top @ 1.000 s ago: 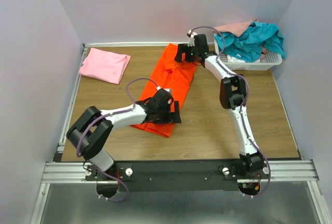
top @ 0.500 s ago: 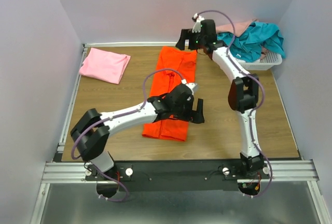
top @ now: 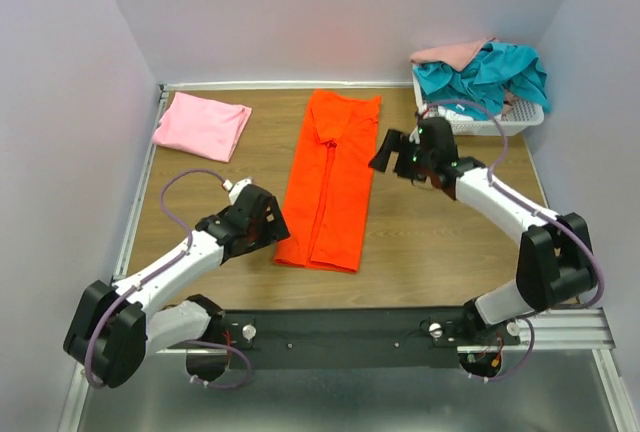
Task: Fold and stack the t-shirts
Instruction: Fold the tshirt
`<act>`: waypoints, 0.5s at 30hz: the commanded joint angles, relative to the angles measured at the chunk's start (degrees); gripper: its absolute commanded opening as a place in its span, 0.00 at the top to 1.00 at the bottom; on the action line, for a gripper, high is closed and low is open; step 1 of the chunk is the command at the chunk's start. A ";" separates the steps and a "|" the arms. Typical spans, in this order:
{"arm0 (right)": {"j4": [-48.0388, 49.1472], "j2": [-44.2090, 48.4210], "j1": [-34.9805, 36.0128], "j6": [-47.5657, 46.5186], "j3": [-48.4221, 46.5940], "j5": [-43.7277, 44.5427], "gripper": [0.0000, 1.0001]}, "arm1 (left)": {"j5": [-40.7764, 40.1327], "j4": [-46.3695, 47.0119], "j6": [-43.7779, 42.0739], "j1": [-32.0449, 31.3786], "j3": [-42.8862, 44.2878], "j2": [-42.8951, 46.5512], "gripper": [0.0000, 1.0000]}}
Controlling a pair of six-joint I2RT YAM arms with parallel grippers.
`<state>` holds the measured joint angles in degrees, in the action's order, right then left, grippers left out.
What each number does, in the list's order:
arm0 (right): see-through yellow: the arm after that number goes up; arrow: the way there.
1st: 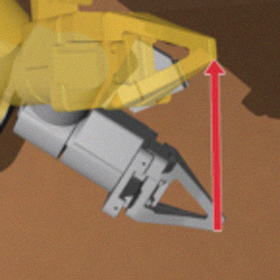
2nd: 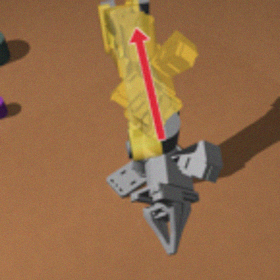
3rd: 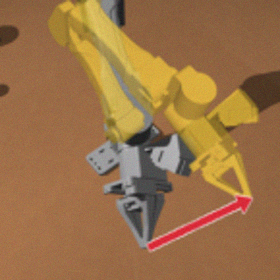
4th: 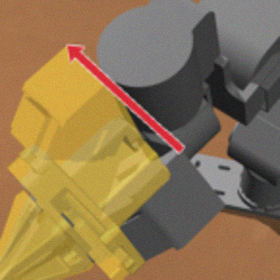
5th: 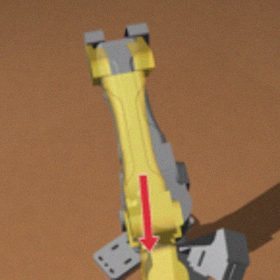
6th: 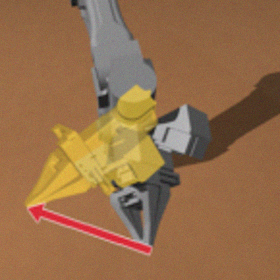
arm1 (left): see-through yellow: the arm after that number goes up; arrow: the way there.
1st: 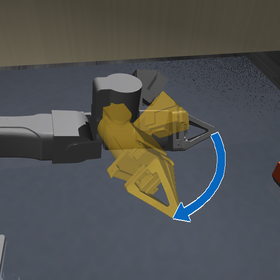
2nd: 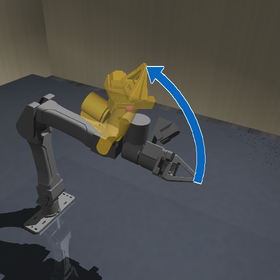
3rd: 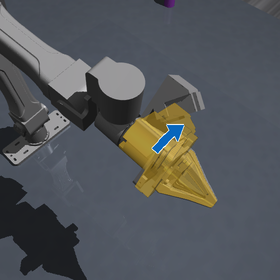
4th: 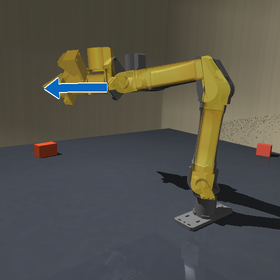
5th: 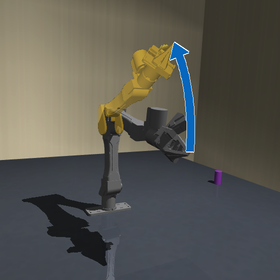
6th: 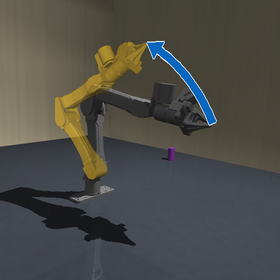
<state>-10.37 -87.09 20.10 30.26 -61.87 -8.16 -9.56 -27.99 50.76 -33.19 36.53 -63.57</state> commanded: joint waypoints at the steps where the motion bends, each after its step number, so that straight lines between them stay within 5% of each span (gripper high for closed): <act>1: 2.11 6.39 5.98 6.04 11.29 2.45 0.00 | 1.30 2.40 1.62 1.81 -5.15 3.37 0.04; 6: 2.11 9.57 11.27 9.63 17.13 1.84 0.00 | 4.28 4.34 1.18 4.10 -7.43 0.29 0.45; 15: 1.23 9.13 17.34 12.28 20.20 2.45 0.00 | 12.90 10.94 0.65 4.19 -12.27 0.29 0.54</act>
<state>-9.45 -78.61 36.71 40.34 -43.11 -7.46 -1.28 -19.25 51.83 -29.19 26.04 -63.53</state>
